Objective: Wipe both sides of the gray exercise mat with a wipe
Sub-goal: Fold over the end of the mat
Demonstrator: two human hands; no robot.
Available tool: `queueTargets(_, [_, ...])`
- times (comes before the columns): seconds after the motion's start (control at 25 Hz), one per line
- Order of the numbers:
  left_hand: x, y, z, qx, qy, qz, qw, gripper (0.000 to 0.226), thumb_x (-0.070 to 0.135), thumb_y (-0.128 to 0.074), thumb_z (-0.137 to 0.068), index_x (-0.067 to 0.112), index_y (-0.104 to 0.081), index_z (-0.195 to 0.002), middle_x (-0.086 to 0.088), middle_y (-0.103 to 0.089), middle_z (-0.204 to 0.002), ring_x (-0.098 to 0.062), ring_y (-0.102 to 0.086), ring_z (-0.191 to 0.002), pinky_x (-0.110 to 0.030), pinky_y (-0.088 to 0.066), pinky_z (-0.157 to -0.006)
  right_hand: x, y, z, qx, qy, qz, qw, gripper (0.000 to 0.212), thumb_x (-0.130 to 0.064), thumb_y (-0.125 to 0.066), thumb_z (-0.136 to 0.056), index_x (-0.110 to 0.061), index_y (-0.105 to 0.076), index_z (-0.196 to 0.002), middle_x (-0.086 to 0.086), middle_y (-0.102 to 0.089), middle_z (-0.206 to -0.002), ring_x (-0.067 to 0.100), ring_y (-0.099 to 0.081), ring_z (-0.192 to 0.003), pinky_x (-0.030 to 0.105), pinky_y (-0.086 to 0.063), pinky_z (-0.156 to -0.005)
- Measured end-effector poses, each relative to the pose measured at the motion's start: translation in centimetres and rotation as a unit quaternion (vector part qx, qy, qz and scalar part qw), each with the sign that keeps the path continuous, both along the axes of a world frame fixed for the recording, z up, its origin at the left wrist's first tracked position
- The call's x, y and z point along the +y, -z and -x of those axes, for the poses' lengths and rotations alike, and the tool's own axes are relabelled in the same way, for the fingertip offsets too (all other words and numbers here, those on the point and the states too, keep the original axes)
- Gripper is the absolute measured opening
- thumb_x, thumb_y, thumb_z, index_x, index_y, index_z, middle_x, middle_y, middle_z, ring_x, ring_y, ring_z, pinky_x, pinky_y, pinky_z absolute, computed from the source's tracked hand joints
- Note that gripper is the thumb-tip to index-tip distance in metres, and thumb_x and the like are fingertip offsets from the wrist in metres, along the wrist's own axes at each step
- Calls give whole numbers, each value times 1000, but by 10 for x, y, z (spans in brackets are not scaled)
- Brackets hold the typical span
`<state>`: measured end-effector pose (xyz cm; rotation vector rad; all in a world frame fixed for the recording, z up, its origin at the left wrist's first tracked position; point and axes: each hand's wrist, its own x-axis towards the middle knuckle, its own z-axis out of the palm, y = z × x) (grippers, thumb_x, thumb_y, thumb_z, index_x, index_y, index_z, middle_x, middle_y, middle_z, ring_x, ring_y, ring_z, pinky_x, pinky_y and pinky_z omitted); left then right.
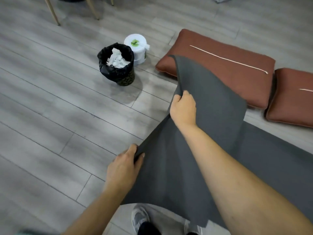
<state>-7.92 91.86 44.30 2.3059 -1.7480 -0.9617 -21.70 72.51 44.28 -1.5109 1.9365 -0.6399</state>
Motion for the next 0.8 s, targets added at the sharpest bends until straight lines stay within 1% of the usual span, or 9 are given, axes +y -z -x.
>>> queueTargets(0.12, [-23, -7, -46, -18, -4, -19, 1000, 18, 48, -39, -104, 31, -41, -101, 11, -58, -91, -5, -53, -74, -20, -38, -64, -27, 4, -52, -31, -8, -11, 999, 21, -16, -35, -98, -3, -51, -97, 13, -55, -103, 27, -52, -85, 39, -43, -76])
queueTargets(0.28, [-47, 7, -76, -36, 27, -59, 997, 20, 51, -36, -105, 33, -42, -102, 13, -59, -92, -7, -60, -78, -29, -54, -73, -48, 44, -87, -27, 23, -85, 996, 22, -17, -36, -97, -3, -53, -100, 13, -55, -106, 28, -54, -87, 40, -44, -79])
queueTargets(0.36, [-64, 23, -86, -46, 28, -60, 997, 20, 49, -36, -106, 31, -39, -98, 12, -56, -87, -7, -55, -72, -25, -48, -67, -60, 68, -98, -29, 23, -107, 994, 21, -17, -37, -98, -3, -53, -100, 12, -55, -105, 24, -50, -83, 38, -42, -75])
queueTargets(0.44, [-82, 47, -102, -43, 29, -82, 995, 22, 47, -38, -105, 29, -36, -92, 10, -53, -84, -12, -51, -70, -28, -45, -66, -74, 93, -112, -20, 15, -122, 992, 20, -19, -39, -97, -4, -52, -95, 12, -55, -101, 26, -53, -83, 37, -42, -72])
queueTargets(0.52, [-90, 68, -118, -35, 38, -138, 989, 22, 45, -40, -105, 28, -36, -92, 8, -52, -82, -19, -58, -78, -33, -47, -69, -77, 115, -130, -2, -5, -143, 990, 19, -21, -39, -97, -6, -49, -89, 11, -54, -98, 28, -56, -85, 36, -42, -70])
queueTargets(0.6, [-100, 85, -134, -32, 61, -172, 983, 21, 45, -40, -105, 26, -37, -96, 6, -51, -82, -22, -66, -93, -31, -41, -69, -75, 135, -150, 9, -8, -156, 988, 19, -22, -39, -98, -8, -44, -85, 10, -52, -97, 29, -55, -83, 37, -43, -70])
queueTargets(0.68, [-106, 106, -161, -16, 68, -174, 982, 21, 45, -40, -105, 26, -36, -98, 5, -50, -85, -21, -67, -102, -28, -40, -70, -76, 157, -178, 14, 14, -162, 987, 21, -24, -39, -99, -9, -44, -85, 10, -52, -98, 30, -55, -84, 40, -46, -72])
queueTargets(0.72, [-111, 119, -176, -14, 83, -177, 981, 22, 46, -41, -105, 26, -35, -99, 4, -51, -86, -22, -66, -104, -28, -43, -73, -79, 166, -189, 11, 24, -163, 986, 21, -26, -38, -100, -9, -48, -90, 9, -53, -101, 30, -57, -87, 41, -48, -75])
queueTargets(0.8, [-123, 143, -203, -3, 103, -199, 975, 21, 44, -44, -104, 24, -39, -99, 3, -57, -89, -24, -67, -99, -32, -52, -81, -78, 184, -209, 0, 44, -169, 985, 30, -31, -39, -101, -10, -54, -117, 8, -54, -115, 29, -57, -101, 41, -49, -84])
